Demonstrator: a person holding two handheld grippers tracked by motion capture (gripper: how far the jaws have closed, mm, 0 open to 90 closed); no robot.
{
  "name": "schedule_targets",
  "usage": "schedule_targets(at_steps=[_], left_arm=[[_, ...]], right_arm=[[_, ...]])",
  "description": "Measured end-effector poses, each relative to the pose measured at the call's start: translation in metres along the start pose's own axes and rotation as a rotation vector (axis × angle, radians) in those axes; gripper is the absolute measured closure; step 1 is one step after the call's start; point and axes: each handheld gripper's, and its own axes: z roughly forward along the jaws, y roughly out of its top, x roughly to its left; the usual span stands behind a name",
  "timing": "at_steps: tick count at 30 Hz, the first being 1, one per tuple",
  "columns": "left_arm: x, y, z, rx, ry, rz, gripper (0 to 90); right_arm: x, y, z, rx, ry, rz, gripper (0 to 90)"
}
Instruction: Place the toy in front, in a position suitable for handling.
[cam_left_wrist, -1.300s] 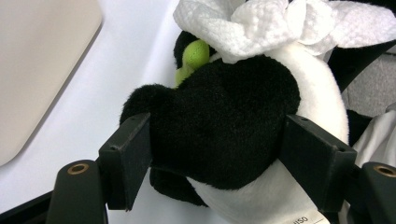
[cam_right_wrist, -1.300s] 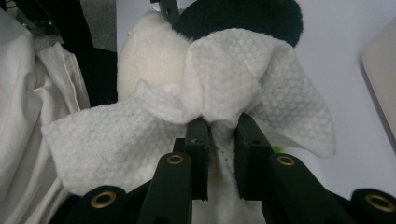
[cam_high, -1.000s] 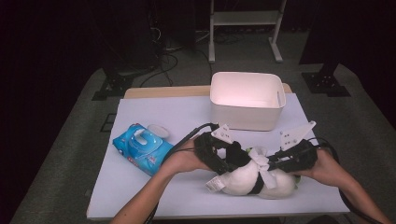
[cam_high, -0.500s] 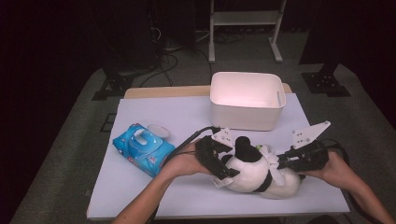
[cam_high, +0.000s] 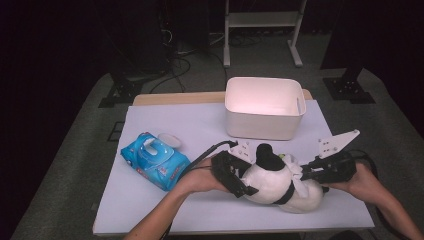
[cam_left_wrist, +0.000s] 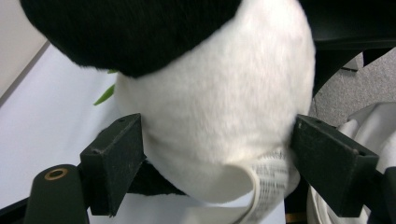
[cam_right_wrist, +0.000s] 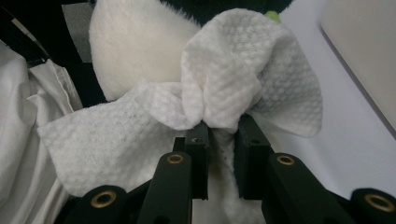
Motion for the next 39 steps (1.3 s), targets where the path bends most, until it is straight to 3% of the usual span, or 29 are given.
schedule_targets(at_steps=[18, 25, 32, 39], left_arm=[[0.001, 0.001, 0.007, -0.065, -0.023, 0.0, 16.4], [0.003, -0.002, 0.017, -0.092, -0.034, -0.014, 10.8], [0.004, 0.0, 0.013, -0.153, -0.01, -0.009, 27.7], [0.006, 0.004, 0.002, -0.172, 0.017, -0.004, 34.6]], right_arm=[[-0.002, -0.014, -0.012, -0.016, -0.012, 0.034, 77.0], [-0.002, -0.018, -0.013, -0.021, -0.008, 0.043, 77.0], [-0.003, -0.021, -0.014, -0.052, -0.008, 0.059, 77.0], [-0.002, -0.019, -0.01, -0.127, 0.016, 0.063, 77.1]])
